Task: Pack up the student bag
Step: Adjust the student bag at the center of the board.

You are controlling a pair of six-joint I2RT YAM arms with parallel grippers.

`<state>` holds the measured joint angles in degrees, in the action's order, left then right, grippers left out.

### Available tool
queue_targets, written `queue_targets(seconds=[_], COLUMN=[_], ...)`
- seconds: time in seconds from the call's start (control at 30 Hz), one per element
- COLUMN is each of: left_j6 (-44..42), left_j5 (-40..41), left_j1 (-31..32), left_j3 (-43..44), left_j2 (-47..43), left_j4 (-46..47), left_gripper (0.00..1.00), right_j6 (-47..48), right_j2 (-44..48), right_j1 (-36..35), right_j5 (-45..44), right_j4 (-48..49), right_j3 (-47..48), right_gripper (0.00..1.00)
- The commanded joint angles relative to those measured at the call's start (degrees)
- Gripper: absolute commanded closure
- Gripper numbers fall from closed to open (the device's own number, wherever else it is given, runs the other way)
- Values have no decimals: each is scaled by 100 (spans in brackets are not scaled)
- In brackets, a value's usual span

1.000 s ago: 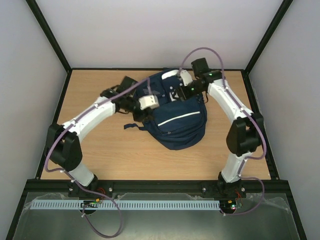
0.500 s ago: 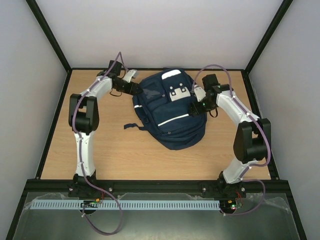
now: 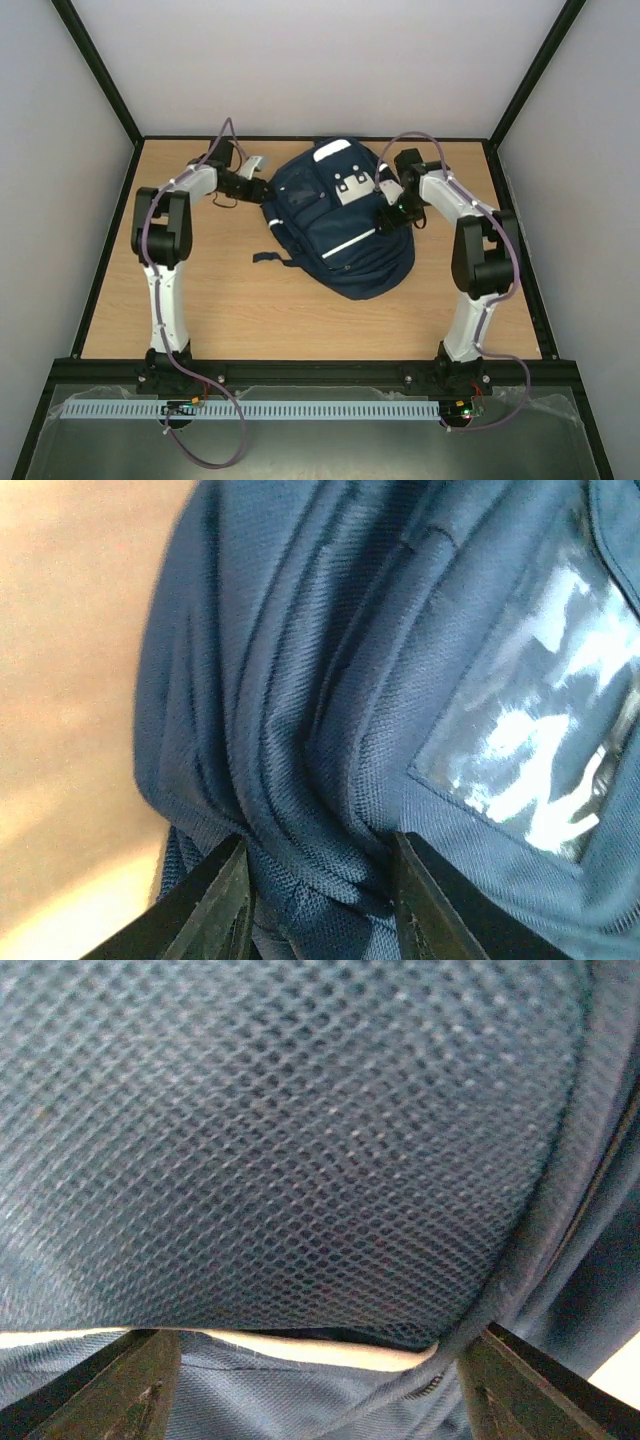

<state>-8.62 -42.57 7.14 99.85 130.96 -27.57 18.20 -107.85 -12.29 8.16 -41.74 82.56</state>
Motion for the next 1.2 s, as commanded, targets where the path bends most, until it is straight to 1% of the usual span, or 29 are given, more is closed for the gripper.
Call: queue_targets(seconds=[0.0, 0.13, 0.2, 0.3, 0.37, 0.4, 0.47, 0.53, 0.67, 0.8, 0.9, 1.0, 1.07, 1.17], left_j6=[-192, -440, -568, -993, -1338, -1743, -1934, -2175, -2845, -3730, -4299, -4385, -4083, -3603], left_j5=[-702, -781, -647, -343, -160, -105, 394, 676, 1140, 1838, 1938, 1664, 1558, 1444], left_j1=[57, 60, 60, 60, 60, 53, 28, -107, -495, -634, -611, -316, 136, 850], left_j3=[-1451, -2660, -3243, -4086, -4512, -4679, -4819, -4757, -4332, -4182, -4055, -3731, -3533, -3368], left_j2=[-1120, -2215, -2739, -3564, -4022, -4216, -4622, -4789, -4772, -5179, -5509, -5715, -5742, -5665], left_j4=[-360, -288, -303, -496, -841, -1040, -1083, -1305, -2109, -2504, -2755, -2688, -2389, -1826], left_gripper=[64, 71, 73, 75, 75, 76, 76, 75, 61, 57, 54, 49, 47, 46], right_j6=[38, -21, -59, -89, -132, -152, -215, -287, -353, -470, -462, -268, -91, 83], right_j2=[-782, -1307, -1494, -1823, -2005, -2084, -2152, -2107, -1661, -877, -275, 349, 765, 1339], right_j1=[-15, -189, -354, -579, -704, -755, -827, -838, -722, -409, -217, -156, -154, -157], right_j5=[-14, 88, 157, 234, 254, 268, 266, 262, 317, 560, 718, 755, 922, 1456], right_j4=[143, 165, 174, 150, 148, 157, 176, 169, 69, -11, -45, 9, 87, 168], right_j3=[999, 1601, 1843, 2269, 2573, 2704, 2885, 2997, 3046, 2788, 2396, 1812, 1319, 514], right_gripper=[25, 27, 27, 27, 27, 27, 27, 27, 26, 21, 21, 21, 25, 32])
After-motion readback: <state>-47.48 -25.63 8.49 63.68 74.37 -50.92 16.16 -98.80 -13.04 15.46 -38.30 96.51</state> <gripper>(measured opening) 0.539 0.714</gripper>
